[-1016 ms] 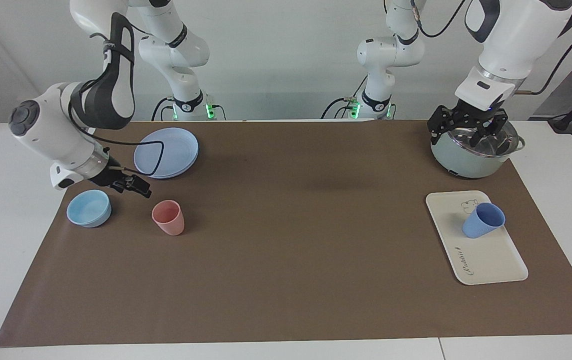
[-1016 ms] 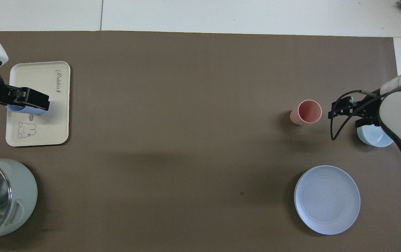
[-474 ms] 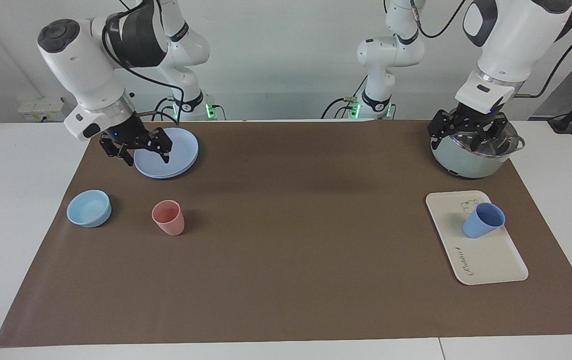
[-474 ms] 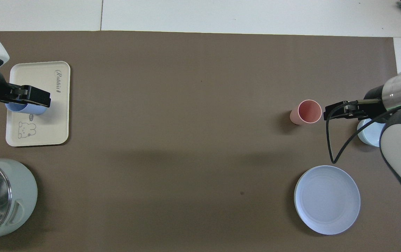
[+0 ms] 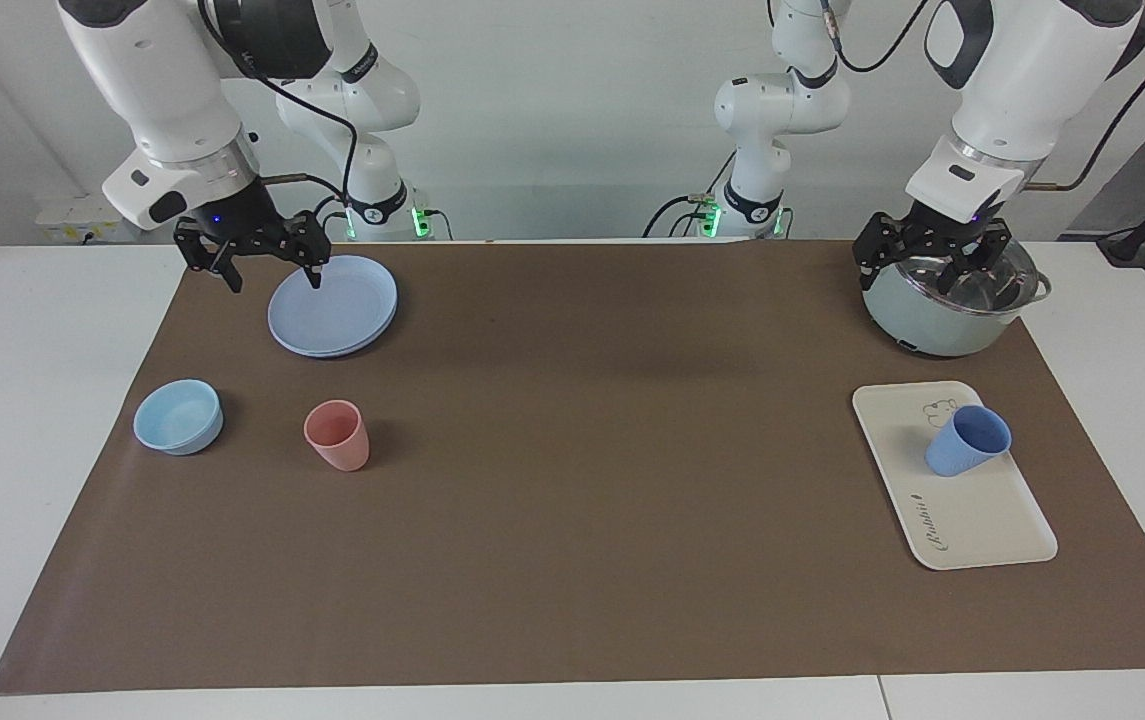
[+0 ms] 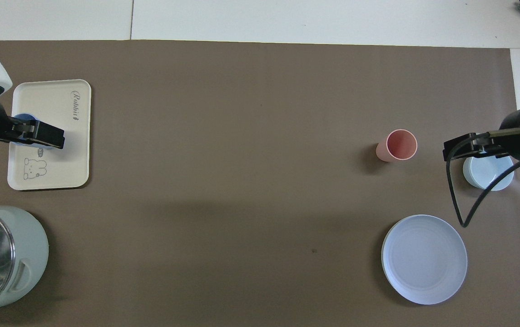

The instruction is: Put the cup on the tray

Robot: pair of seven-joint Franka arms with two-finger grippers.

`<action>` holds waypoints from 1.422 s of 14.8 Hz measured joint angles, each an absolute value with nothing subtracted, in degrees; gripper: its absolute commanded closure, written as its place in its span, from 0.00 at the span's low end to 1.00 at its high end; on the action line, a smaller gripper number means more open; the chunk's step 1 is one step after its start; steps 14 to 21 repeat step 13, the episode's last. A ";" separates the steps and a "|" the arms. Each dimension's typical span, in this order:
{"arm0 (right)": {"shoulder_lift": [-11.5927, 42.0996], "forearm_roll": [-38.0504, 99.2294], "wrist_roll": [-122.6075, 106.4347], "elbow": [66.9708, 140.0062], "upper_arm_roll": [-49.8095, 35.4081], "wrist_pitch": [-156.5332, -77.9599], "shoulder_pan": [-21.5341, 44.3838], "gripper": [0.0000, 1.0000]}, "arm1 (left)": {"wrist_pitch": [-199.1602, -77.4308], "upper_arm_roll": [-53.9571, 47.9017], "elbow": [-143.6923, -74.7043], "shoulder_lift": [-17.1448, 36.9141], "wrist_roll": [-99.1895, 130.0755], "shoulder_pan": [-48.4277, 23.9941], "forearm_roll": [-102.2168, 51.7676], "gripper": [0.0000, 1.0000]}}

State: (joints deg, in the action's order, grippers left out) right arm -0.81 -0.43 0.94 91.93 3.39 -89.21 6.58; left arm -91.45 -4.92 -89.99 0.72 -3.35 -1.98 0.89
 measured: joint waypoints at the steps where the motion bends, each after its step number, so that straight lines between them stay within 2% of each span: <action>1: -0.65 -0.46 0.95 90.62 3.42 -87.84 6.54 0.00 | -91.43 -4.92 -90.06 0.66 -3.35 -1.97 0.89 0.00; 6: 1.62 -0.77 0.95 85.17 3.62 -84.84 6.09 0.00 | -91.42 -4.87 -90.51 0.57 -3.35 -1.97 0.89 0.00; 21: 2.63 -0.77 0.95 85.48 3.62 -83.61 6.13 0.00 | -91.40 -4.83 -90.51 0.55 -3.35 -1.97 0.89 0.00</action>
